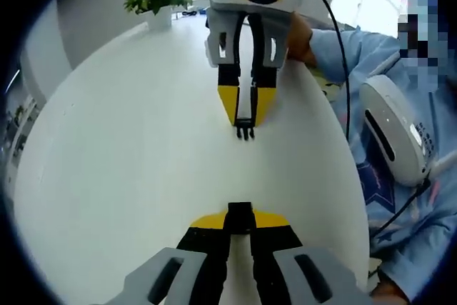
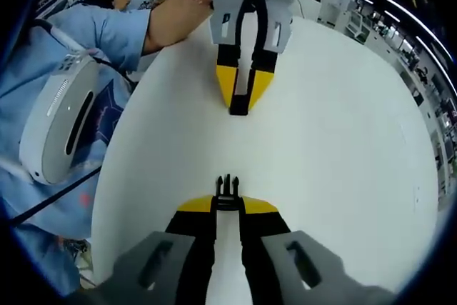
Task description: Snap the two parts of the plastic buckle together until the buckle closes and remains connected.
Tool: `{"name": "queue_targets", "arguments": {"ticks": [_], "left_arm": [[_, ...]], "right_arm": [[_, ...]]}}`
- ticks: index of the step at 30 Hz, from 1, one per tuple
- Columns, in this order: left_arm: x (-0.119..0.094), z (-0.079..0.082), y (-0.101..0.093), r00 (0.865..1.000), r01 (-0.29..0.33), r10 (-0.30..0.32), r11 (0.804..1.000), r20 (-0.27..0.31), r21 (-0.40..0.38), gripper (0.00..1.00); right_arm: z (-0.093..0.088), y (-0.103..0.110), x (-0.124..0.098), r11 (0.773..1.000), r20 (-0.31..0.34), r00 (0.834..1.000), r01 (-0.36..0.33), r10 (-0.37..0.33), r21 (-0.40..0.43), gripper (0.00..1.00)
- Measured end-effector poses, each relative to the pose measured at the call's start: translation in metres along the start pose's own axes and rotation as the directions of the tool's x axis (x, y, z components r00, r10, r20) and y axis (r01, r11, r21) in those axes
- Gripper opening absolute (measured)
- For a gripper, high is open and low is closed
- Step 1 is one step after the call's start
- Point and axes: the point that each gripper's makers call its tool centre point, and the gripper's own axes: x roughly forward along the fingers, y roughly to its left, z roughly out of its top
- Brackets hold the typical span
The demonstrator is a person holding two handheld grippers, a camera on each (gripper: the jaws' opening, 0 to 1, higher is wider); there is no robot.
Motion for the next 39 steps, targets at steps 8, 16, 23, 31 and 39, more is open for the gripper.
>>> {"name": "queue_targets", "arguments": {"ticks": [8, 16, 23, 31, 39], "left_arm": [[0.003, 0.008, 0.0, 1.0, -0.002, 0.002, 1.0, 0.029, 0.005, 0.1], [0.009, 0.02, -0.001, 0.998, 0.004, -0.006, 1.0, 0.065, 0.029, 0.1], [0.013, 0.026, -0.001, 0.996, 0.013, -0.016, 0.999, 0.091, 0.037, 0.1], [0.016, 0.029, -0.001, 0.996, 0.007, -0.011, 0.999, 0.093, 0.051, 0.1], [0.019, 0.031, -0.002, 0.996, -0.007, 0.003, 0.999, 0.084, 0.051, 0.1]], "right_arm": [[0.004, -0.001, 0.001, 1.0, 0.01, 1.0, 0.001, -0.001, 0.004, 0.12], [0.01, -0.002, 0.004, 1.0, 0.027, 1.0, 0.007, -0.008, 0.006, 0.12], [0.017, -0.003, 0.007, 1.0, 0.043, 0.999, 0.016, -0.017, 0.025, 0.12], [0.023, -0.005, 0.01, 0.997, 0.057, 0.998, 0.032, -0.036, 0.065, 0.12], [0.026, -0.006, 0.013, 0.993, 0.056, 0.996, 0.06, -0.066, 0.1, 0.12]]}}
